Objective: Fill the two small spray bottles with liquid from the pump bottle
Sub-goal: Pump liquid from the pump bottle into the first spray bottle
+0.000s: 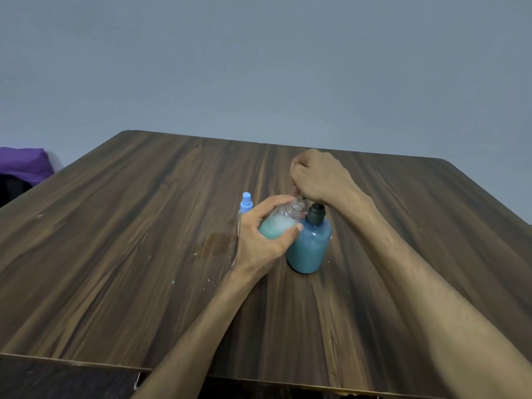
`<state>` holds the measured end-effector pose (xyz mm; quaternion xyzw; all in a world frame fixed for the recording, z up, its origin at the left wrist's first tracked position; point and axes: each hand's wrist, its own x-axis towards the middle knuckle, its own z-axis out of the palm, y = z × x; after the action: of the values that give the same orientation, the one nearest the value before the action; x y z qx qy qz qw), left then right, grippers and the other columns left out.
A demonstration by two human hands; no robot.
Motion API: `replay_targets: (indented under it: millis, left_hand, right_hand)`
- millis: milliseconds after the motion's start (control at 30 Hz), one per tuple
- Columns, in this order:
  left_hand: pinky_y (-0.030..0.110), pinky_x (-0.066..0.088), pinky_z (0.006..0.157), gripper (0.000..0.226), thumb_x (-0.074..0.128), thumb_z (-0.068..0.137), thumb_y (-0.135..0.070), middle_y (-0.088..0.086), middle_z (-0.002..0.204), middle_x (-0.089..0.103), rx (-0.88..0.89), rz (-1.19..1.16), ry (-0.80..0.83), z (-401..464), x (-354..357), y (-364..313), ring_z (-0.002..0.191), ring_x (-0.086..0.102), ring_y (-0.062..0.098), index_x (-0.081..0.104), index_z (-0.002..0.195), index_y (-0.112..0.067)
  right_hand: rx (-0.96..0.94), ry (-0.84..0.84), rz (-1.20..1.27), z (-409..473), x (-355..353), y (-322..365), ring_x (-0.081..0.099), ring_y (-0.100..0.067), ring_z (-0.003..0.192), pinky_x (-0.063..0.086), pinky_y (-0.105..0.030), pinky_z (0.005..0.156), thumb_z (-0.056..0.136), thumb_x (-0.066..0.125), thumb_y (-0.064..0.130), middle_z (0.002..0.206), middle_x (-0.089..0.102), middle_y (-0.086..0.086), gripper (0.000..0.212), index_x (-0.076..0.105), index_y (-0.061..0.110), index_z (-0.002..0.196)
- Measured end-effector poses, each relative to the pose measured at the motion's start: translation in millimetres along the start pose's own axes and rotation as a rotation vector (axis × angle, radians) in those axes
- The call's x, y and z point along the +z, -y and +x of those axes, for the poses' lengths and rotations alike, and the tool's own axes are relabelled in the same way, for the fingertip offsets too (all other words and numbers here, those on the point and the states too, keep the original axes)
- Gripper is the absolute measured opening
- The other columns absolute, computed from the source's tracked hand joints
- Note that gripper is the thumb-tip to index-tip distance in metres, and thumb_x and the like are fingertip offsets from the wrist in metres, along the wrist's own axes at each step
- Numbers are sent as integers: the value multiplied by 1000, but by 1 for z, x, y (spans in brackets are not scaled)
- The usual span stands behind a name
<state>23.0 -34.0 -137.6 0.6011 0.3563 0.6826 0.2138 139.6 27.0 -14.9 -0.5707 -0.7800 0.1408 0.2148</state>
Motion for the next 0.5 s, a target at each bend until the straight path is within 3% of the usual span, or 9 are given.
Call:
replay_targets:
  millis: [67, 167, 500]
  left_hand:
    - [28, 57, 90, 39, 81, 77, -2, 8, 107, 77, -9, 4, -2, 0, 0, 0, 99, 74, 17, 71, 115, -2]
    - [27, 57, 88, 39, 81, 78, -3, 6, 107, 77, -13, 7, -6, -1, -1, 0, 98, 74, 17, 71, 115, -4]
    - [26, 57, 88, 39, 81, 77, -1, 7, 106, 77, 1, 1, -7, 0, 0, 0, 98, 74, 17, 71, 115, 0]
  right_hand:
    - [13, 39, -17, 0, 5, -1, 62, -33, 79, 48, -38, 68, 78, 41, 21, 74, 70, -3, 25, 60, 10, 67]
    - [-7, -4, -49, 0, 4, -3, 59, -32, 77, 38, -35, 62, 85, 44, 15, 72, 66, -3, 23, 56, 12, 66]
    - [-36, -51, -6, 1, 4, -6, 67, -36, 81, 54, -40, 72, 84, 43, 17, 76, 73, -8, 25, 64, 6, 75]
